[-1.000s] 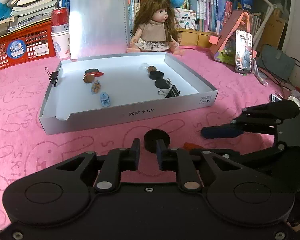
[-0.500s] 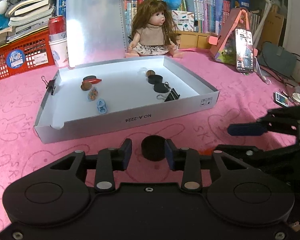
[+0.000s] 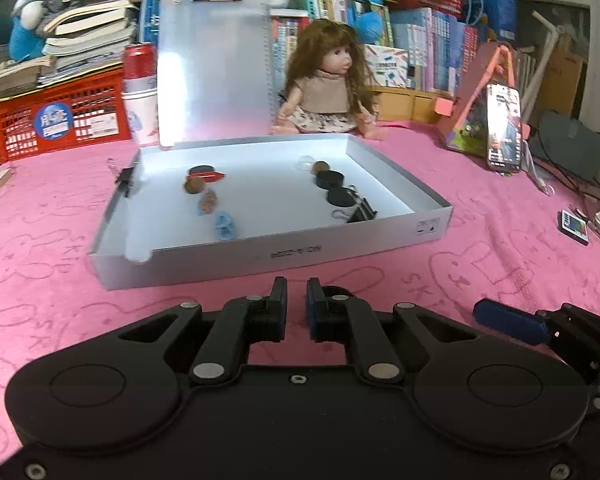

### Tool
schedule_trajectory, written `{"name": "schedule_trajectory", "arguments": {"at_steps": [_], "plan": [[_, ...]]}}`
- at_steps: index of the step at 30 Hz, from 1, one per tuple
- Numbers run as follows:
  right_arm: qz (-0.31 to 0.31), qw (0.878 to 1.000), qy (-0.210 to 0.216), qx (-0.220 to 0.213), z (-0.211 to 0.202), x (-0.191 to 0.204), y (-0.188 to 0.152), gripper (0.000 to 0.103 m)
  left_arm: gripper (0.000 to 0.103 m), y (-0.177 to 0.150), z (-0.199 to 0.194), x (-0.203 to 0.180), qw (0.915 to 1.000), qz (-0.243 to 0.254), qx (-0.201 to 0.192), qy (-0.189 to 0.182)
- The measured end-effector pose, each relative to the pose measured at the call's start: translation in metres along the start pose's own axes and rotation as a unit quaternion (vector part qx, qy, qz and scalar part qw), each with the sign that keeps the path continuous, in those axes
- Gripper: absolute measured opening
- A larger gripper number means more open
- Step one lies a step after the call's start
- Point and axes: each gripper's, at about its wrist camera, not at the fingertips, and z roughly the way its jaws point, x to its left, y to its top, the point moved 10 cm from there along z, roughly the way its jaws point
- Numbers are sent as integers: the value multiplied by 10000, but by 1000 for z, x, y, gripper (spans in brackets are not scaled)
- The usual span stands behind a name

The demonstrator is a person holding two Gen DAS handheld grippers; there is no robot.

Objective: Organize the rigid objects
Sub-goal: 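Grasp the red stick piece with the right tool while the left holds the lid, then carry the red piece over the box with the right tool while the left carries the lid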

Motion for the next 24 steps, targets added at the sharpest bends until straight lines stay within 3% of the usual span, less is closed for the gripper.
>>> {"name": "schedule_trajectory", "arguments": {"at_steps": [7, 9, 11, 17, 24], "plan": [[-303, 9992, -221, -144, 12, 17, -4, 75, 12, -2, -11, 15, 9999, -107, -35, 72], [-290, 9993, -229, -113, 13, 18, -6, 56, 13, -2, -13, 16, 9999, -100, -67, 63], [-320, 9990, -285, -114, 13, 18, -6, 50, 20, -2, -14, 14, 9999, -80, -101, 28], [-178, 9988, -422, -188, 8, 5, -4, 50, 38, -8, -10, 3, 10000, -4, -96, -9], [-2, 9968, -761, -256, 6, -21, 3, 50, 45, -12, 0, -12, 9999, 21, -114, -32]]}}
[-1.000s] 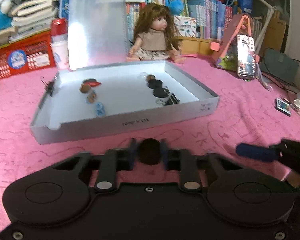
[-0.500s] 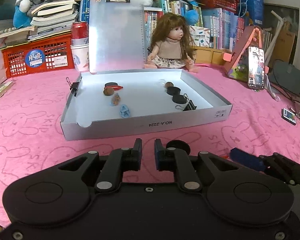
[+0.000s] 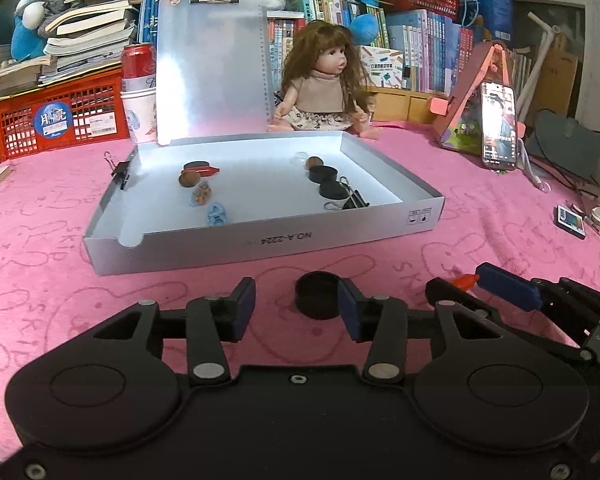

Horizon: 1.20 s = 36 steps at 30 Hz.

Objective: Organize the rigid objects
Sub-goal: 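Carry the red piece over the box with the right tool while the left carries the lid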

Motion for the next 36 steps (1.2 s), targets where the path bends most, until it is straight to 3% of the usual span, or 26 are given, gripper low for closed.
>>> {"name": "schedule_trajectory", "arguments": {"at_steps": [22, 29, 36], "plan": [[252, 9994, -101, 214, 16, -11, 0, 51, 46, -4, 21, -7, 9995, 52, -168, 266], [219, 9995, 17, 231, 19, -2, 1, 51, 30, -3, 20, -5, 9994, 68, -164, 306], [230, 9995, 134, 160, 20, 6, 8, 51, 30, 2, 15, 4, 9989, -33, -157, 436]]}}
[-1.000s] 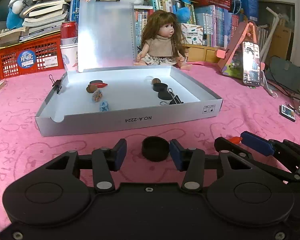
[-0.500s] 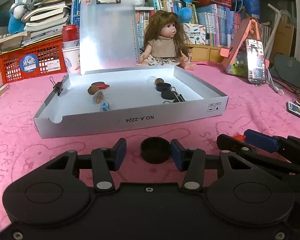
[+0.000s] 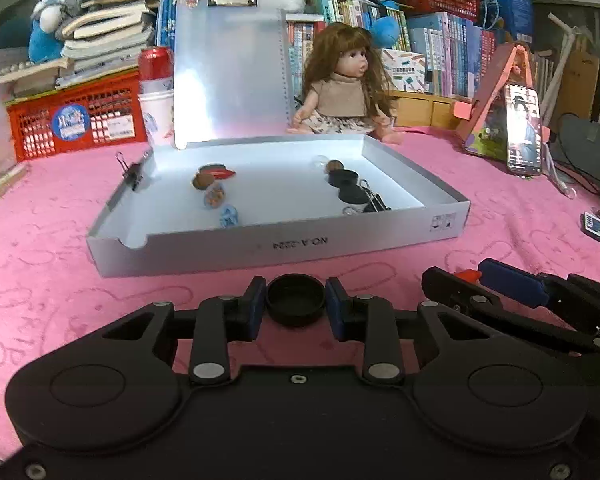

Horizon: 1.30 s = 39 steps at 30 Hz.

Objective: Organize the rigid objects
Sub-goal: 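Carry the red piece over the box with the right tool while the left carries the lid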

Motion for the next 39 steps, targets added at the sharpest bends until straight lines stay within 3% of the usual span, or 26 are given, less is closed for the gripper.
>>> {"name": "schedule_trajectory", "arguments": {"at_steps": [13, 39], "plan": [[-53, 9999, 131, -69, 4, 13, 17, 51, 30, 16, -9, 17, 9996, -123, 41, 243], [-80, 9995, 224, 211, 23, 26, 40, 51, 29, 40, -2, 35, 9984, -306, 158, 442]]}}
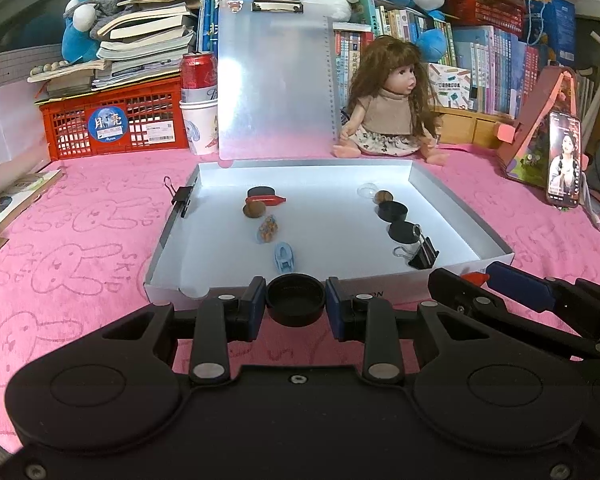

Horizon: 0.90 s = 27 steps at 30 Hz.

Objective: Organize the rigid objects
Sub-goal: 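Carry the red piece over the box with the right tool while the left carries the lid, then lower the red piece into the box with the right tool while the left lowers the lid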

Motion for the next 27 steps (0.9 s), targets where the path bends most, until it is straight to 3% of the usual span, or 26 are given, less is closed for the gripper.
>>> {"name": "schedule_trajectory", "arguments": {"at_steps": [12, 16, 20, 27], "plan": [[103, 9999, 104, 87, 15, 0, 15, 51, 30, 22, 14, 7, 9999, -152, 54, -58], [270, 9995, 137, 91, 27, -2, 24, 49, 31, 32, 27, 11, 9992, -371, 116, -111], [239, 9996, 140, 88, 38, 2, 31, 49, 31, 42, 36, 16, 9995, -310, 49, 27], [306, 9991, 198, 214, 65, -2, 46, 49, 31, 61, 60, 20, 9991, -369, 213, -90]]}}
